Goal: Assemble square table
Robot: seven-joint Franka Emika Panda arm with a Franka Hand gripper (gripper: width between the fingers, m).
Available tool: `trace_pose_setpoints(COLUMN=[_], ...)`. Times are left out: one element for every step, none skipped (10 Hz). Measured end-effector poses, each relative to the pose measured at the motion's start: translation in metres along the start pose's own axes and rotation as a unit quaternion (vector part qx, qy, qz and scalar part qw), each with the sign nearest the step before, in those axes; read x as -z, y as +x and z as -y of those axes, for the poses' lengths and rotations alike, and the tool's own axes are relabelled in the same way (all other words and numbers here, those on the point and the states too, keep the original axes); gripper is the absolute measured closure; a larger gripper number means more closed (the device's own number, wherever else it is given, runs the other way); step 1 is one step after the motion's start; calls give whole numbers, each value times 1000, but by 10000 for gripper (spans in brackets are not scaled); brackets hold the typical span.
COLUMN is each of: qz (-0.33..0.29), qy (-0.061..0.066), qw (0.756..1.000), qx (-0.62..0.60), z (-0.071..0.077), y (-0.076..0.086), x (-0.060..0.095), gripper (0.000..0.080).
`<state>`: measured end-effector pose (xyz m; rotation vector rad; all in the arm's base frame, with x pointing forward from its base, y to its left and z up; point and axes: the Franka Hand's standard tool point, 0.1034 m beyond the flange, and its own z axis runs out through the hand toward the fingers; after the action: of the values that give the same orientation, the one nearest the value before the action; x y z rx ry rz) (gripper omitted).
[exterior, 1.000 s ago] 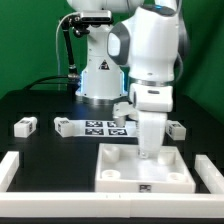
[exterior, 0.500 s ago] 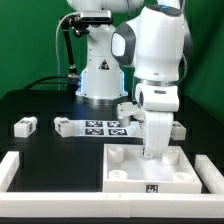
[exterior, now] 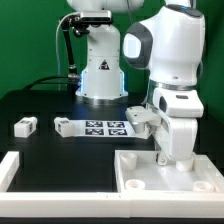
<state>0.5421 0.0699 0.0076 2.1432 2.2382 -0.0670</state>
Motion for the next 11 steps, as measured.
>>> trace_pose_setpoints(qz=[0, 0, 0, 0, 0, 0, 0, 0, 0, 0, 0], qy=[0, 0, 1, 1, 1, 1, 1, 1, 1, 1, 1], qw=[1000, 1000, 1000, 1000, 1000, 1000, 1000, 1000, 1000, 1000, 1000], qx=[-1, -2, -2, -2, -2, -2, -2, -2, -2, -2, -3], z=[0, 0, 0, 0, 0, 0, 0, 0, 0, 0, 0], y=[0, -1, -1, -1, -1, -1, -1, -1, -1, -1, -1], x=[0, 0, 0, 0, 0, 0, 0, 0, 0, 0, 0], gripper=[738, 725, 725, 513, 359, 359, 221, 172, 156, 156, 151])
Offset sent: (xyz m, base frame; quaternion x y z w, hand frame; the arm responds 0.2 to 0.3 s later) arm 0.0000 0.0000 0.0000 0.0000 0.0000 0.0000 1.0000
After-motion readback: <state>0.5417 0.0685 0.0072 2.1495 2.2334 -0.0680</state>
